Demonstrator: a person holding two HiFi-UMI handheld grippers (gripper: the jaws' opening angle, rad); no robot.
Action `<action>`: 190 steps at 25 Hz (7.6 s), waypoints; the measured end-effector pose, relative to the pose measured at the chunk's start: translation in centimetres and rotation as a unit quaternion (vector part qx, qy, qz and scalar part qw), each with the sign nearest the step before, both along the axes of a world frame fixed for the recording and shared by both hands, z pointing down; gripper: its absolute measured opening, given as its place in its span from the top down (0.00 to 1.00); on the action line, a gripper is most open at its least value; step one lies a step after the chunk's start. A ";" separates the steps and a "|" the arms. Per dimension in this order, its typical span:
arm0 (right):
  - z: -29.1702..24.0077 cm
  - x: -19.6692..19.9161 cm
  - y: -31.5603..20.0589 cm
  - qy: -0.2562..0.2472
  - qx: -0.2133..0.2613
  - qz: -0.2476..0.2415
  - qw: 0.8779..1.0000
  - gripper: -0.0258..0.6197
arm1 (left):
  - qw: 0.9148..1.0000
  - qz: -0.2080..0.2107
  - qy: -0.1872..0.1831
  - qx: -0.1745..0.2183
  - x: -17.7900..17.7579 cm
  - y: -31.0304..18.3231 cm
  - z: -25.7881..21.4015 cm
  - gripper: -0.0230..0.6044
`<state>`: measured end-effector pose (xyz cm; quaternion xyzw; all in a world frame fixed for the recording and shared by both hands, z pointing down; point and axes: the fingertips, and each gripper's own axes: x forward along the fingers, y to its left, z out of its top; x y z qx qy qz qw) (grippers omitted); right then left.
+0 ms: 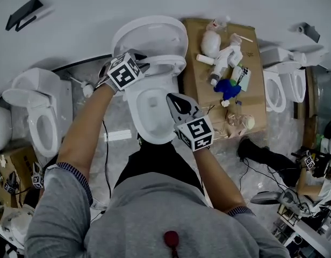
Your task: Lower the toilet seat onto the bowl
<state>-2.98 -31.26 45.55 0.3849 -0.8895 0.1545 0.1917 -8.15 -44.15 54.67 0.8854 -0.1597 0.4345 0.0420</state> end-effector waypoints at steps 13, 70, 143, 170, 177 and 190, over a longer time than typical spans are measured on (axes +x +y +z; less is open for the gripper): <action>-0.2 0.7 4.3 0.006 0.003 0.013 1.000 0.94 | 0.999 0.016 0.027 -0.028 1.2 6.3 -0.1 0.74; 8.2 6.6 19.1 0.004 -0.046 -0.043 0.998 0.94 | 0.992 0.009 -0.026 -0.121 5.9 29.6 9.0 0.65; 35.2 6.6 27.9 0.004 -0.097 0.070 0.993 0.94 | 0.976 0.023 -0.017 -0.217 8.5 44.8 35.6 0.67; 37.4 6.7 27.7 0.004 -0.114 0.067 0.991 0.94 | 0.965 0.020 -0.046 -0.256 8.8 45.8 41.4 0.65; 37.9 6.6 28.2 0.006 -0.124 0.065 0.990 0.94 | 0.965 0.006 -0.033 -0.261 8.7 45.4 41.3 0.65; 24.9 5.2 27.6 -0.022 -0.061 0.042 0.997 0.94 | 0.984 -0.066 0.085 -0.145 6.0 42.5 23.8 0.65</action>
